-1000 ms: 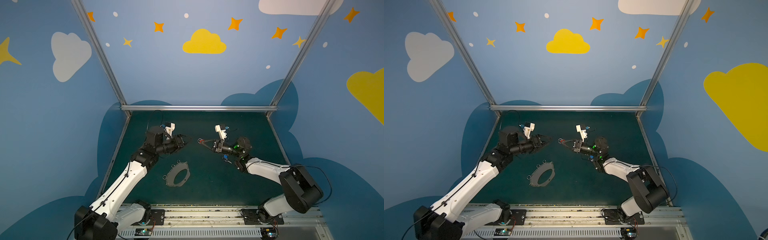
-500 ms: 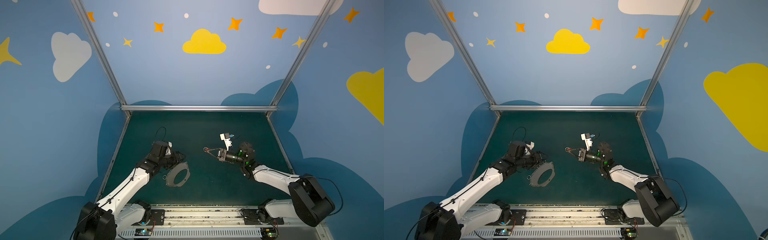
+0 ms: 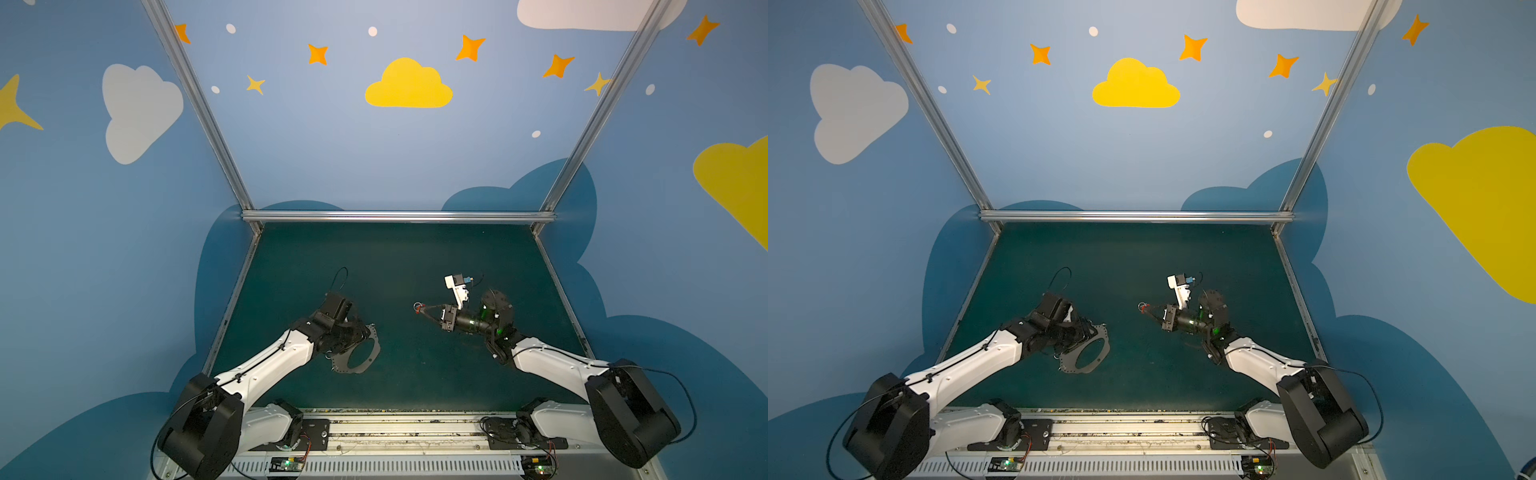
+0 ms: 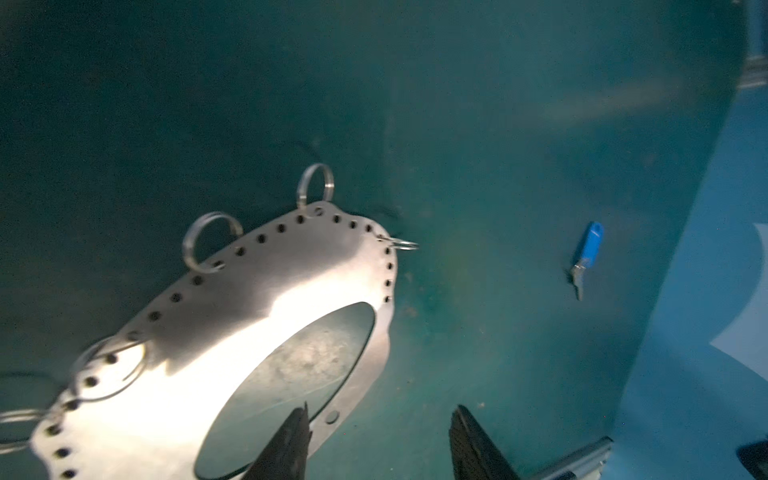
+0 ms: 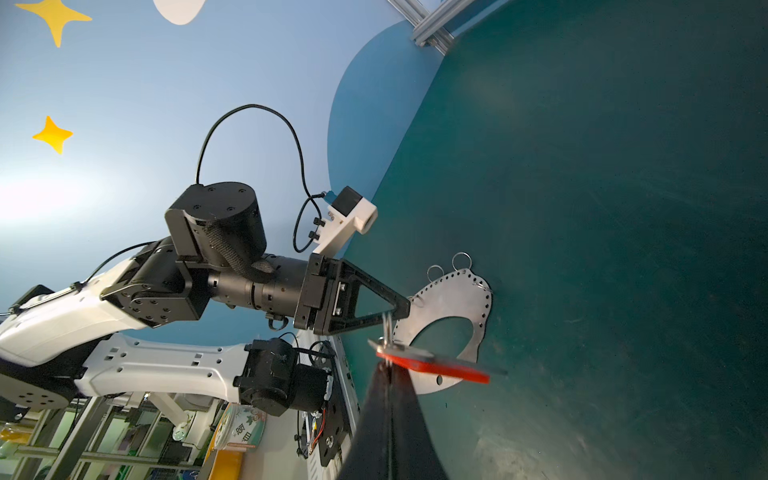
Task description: Put the keys on the keyring
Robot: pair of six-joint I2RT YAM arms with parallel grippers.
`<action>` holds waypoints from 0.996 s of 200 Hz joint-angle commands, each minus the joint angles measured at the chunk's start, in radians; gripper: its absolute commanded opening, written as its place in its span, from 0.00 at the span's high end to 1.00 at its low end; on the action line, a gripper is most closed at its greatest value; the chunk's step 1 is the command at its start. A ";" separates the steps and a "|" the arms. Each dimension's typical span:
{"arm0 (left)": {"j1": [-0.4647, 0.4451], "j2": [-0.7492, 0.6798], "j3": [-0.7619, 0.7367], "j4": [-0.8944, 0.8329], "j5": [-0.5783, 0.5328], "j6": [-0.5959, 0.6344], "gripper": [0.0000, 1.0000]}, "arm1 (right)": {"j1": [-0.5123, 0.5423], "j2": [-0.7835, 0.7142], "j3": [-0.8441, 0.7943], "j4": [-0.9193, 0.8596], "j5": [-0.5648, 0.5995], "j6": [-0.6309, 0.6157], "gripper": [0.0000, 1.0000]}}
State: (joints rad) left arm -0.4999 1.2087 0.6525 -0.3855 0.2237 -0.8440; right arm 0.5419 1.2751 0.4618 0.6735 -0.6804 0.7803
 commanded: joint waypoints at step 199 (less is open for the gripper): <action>0.011 -0.047 -0.057 -0.341 -0.138 0.025 0.50 | 0.009 0.022 0.037 -0.091 0.002 -0.030 1.00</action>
State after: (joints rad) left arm -0.4873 1.1744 0.6090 -0.6922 0.0795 -0.8238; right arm 0.5468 1.2850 0.4698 0.5785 -0.6739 0.7589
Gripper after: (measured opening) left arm 0.536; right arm 0.052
